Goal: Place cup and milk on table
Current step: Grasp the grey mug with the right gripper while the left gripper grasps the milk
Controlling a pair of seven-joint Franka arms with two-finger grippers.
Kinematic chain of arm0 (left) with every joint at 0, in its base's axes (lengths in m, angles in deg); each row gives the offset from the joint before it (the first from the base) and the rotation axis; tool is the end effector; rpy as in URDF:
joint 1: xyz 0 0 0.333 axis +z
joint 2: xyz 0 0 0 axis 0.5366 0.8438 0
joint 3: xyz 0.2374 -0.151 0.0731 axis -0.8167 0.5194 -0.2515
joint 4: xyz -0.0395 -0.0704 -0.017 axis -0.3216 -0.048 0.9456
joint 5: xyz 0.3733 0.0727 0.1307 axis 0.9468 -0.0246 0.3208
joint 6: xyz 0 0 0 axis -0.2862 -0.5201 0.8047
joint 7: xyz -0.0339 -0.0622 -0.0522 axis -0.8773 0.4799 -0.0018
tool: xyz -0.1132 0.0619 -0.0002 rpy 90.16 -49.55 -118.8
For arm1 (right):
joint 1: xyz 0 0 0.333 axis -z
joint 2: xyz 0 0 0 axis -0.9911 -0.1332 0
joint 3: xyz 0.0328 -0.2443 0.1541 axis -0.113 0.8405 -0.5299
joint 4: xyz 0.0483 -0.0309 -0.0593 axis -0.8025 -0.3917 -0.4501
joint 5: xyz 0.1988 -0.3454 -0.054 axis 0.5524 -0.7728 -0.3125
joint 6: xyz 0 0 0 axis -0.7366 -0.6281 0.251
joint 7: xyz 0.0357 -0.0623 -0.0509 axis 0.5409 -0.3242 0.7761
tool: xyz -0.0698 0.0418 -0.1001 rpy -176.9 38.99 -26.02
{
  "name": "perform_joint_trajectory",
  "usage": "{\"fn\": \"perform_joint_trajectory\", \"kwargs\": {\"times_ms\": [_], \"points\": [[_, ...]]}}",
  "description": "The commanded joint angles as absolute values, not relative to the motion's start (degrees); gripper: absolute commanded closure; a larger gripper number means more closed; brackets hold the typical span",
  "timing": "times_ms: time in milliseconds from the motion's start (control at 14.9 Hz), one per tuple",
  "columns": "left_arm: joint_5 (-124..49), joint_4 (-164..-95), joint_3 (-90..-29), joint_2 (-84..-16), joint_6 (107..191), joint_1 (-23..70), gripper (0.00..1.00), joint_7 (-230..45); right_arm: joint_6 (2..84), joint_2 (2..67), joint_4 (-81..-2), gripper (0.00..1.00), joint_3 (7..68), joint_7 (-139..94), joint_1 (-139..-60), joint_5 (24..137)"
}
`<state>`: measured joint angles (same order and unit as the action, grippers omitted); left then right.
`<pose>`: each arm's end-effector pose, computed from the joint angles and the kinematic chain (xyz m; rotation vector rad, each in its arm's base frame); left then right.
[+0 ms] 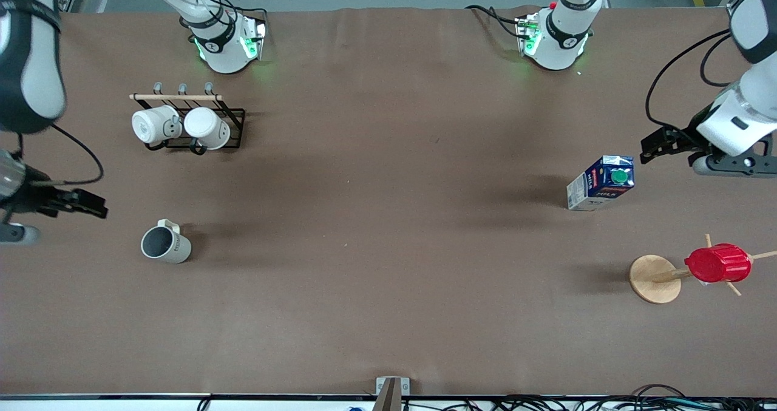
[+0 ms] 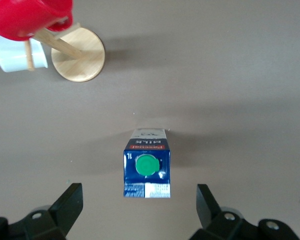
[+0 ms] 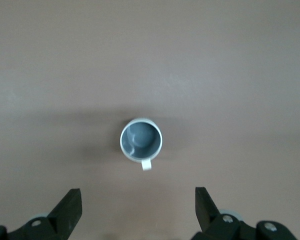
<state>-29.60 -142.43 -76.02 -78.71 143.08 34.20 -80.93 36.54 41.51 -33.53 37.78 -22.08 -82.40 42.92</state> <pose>0.5555 -0.0012 0.4492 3.1250 -0.1263 0.0367 0.6512 -0.0606 0.4275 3.0988 -0.0001 0.0440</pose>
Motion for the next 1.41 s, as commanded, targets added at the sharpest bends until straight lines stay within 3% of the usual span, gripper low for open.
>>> {"fn": "perform_joint_trajectory", "kwargs": {"times_ms": [0,402,737,1072,1206,1340], "points": [[-29.6,-148.9,-75.9,-80.1,148.9,34.2,0.00,-80.3,44.4,40.3,-39.0,0.00,37.8,-19.7,-82.0,43.3],[-30.4,-157.0,-75.9,-79.0,160.1,36.1,0.00,-81.4,52.3,35.1,-41.8,0.00,37.8,-15.7,-79.4,42.8],[-32.7,-157.4,-75.7,-76.1,162.6,36.0,0.00,-82.4,68.8,33.7,-52.6,0.00,37.7,-15.8,-79.7,42.9],[-32.8,-157.5,-75.7,-73.7,163.9,35.9,0.00,-83.0,70.4,31.3,-53.4,0.00,37.7,-15.8,-79.8,43.0],[-32.8,-157.8,-75.7,-73.2,164.6,35.9,0.00,-83.0,72.4,29.9,-53.4,0.07,37.7,-15.9,-79.6,43.2],[-32.8,-157.8,-75.6,-73.2,164.6,35.9,0.00,-83.1,72.6,29.4,-53.4,0.21,37.7,-16.1,-79.6,43.4]]}}
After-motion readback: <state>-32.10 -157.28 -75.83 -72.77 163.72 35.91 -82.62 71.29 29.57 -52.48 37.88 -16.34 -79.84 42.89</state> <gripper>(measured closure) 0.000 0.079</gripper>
